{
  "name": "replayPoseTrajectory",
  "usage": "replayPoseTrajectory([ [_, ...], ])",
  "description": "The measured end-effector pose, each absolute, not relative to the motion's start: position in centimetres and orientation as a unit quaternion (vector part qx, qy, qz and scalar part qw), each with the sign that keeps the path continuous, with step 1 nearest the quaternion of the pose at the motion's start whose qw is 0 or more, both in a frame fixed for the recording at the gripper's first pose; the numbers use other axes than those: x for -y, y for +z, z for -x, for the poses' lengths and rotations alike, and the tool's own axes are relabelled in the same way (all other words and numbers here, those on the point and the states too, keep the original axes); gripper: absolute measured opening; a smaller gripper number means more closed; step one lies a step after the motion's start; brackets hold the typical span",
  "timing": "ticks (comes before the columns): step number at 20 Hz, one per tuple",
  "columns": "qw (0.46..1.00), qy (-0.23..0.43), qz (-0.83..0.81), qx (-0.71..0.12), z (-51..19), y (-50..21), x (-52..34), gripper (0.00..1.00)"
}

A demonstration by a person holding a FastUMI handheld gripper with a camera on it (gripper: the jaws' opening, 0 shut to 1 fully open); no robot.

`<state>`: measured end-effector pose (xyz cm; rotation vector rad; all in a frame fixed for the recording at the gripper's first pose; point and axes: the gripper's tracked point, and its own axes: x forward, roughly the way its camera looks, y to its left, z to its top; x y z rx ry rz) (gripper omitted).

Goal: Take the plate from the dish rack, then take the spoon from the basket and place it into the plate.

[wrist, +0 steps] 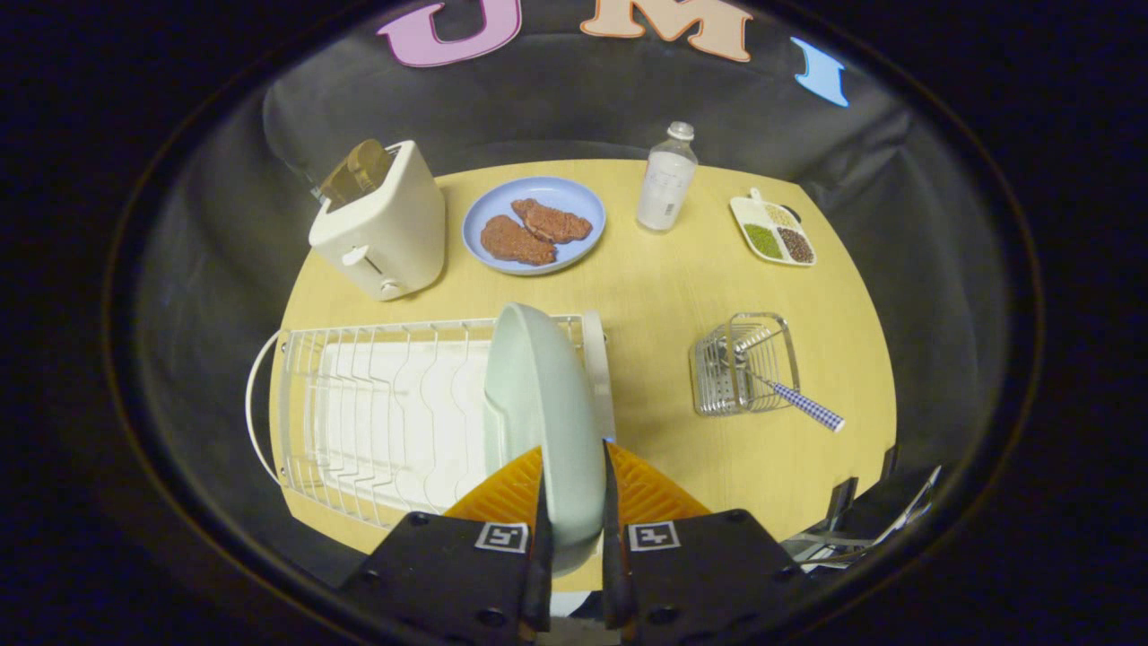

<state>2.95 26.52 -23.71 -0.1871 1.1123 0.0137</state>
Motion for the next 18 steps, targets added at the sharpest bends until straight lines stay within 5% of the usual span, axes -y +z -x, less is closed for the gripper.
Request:
replayPoseTrajectory([
  [18,0.835,-0.019,0.148,-0.529,-4.1,-20.2,-27.7,0.22],
])
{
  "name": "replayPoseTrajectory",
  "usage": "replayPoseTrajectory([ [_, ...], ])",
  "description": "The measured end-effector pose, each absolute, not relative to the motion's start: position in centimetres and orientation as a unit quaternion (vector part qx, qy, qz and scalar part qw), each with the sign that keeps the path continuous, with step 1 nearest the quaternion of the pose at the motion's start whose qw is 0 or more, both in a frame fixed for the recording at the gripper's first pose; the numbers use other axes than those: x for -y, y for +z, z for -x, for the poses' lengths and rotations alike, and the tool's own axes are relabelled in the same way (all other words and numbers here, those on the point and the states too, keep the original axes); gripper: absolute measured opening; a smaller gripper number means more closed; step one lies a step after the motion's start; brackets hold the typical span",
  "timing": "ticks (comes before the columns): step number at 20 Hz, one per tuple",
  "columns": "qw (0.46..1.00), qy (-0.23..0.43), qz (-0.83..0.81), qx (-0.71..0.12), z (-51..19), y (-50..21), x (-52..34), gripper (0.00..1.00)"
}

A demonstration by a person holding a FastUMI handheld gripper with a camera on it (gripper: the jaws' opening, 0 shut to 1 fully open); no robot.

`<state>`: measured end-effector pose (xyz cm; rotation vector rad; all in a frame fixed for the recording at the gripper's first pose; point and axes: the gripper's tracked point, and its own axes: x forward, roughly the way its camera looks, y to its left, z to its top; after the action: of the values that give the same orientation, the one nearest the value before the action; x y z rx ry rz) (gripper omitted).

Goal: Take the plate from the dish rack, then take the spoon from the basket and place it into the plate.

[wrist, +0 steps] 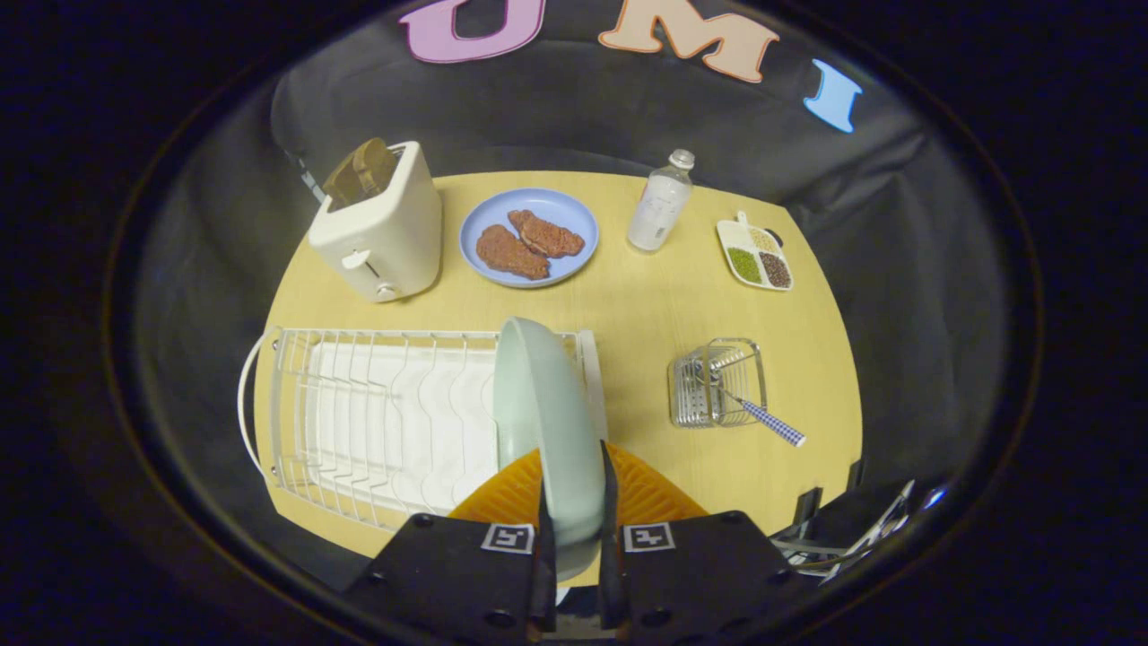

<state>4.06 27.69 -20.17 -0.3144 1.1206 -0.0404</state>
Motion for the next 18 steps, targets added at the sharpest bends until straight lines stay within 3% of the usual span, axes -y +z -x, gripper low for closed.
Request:
replayPoseTrajectory([
  [8,0.847,0.018,0.068,-0.526,-3.6,-13.1,-26.9,0.21],
  [13,0.884,0.004,-0.058,-0.465,-0.7,-8.9,-17.5,0.21],
  [18,0.884,-0.058,-0.144,-0.442,5.1,-12.6,-6.9,0.21],
])
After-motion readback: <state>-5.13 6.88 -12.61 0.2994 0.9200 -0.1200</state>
